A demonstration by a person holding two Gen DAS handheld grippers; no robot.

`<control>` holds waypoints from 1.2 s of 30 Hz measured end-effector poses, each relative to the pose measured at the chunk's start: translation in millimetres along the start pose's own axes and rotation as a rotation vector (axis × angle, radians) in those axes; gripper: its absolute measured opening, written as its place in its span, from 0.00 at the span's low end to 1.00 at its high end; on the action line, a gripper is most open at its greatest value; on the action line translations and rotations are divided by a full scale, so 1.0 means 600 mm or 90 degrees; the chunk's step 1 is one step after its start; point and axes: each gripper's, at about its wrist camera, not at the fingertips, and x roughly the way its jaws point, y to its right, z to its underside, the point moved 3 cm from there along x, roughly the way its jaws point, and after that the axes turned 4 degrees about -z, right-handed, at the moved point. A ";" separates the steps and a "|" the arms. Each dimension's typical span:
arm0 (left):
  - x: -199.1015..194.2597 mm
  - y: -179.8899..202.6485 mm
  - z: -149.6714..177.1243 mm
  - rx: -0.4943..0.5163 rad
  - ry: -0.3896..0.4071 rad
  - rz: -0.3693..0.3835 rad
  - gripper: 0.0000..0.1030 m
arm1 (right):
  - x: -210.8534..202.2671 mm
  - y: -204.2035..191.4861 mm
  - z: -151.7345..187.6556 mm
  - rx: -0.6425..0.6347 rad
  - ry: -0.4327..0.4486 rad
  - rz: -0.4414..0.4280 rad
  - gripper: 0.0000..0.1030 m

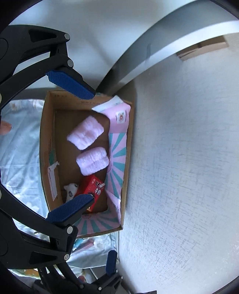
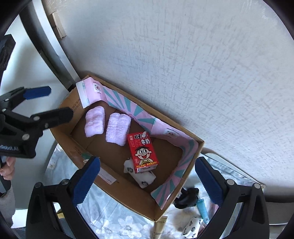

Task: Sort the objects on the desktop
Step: 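Move both tools back to the items on the sheet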

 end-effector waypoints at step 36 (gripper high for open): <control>0.001 0.545 0.171 0.399 -0.034 0.139 0.96 | -0.130 0.295 0.416 0.212 -0.103 0.146 1.00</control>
